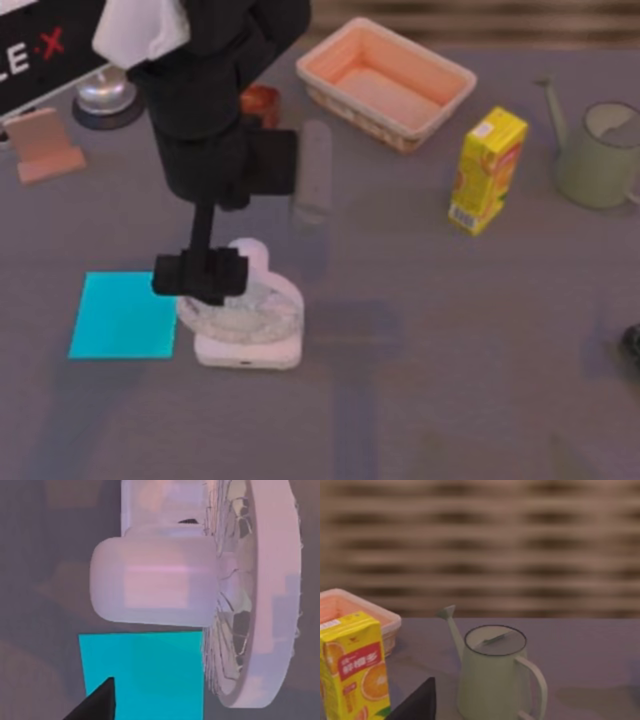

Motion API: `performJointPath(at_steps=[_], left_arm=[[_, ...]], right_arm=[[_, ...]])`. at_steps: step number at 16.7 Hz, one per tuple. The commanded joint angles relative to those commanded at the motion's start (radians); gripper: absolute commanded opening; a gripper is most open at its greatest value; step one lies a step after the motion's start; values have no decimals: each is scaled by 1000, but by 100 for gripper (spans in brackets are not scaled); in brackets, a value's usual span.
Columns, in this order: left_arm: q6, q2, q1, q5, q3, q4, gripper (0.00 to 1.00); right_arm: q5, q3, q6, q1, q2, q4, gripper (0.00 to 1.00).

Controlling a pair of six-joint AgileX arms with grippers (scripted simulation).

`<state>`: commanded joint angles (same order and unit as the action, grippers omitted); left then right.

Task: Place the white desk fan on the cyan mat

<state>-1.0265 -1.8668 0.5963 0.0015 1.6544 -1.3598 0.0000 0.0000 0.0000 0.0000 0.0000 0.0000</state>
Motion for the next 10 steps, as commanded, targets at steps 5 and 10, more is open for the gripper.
performJointPath(at_steps=[5, 10], left_arm=[[-1, 1, -3, 0, -20, 20, 100], [-2, -10, -2, 0, -149, 161, 100]], right_arm=[[0, 0, 0, 0, 0, 0, 100], [0, 0, 0, 0, 0, 0, 100]])
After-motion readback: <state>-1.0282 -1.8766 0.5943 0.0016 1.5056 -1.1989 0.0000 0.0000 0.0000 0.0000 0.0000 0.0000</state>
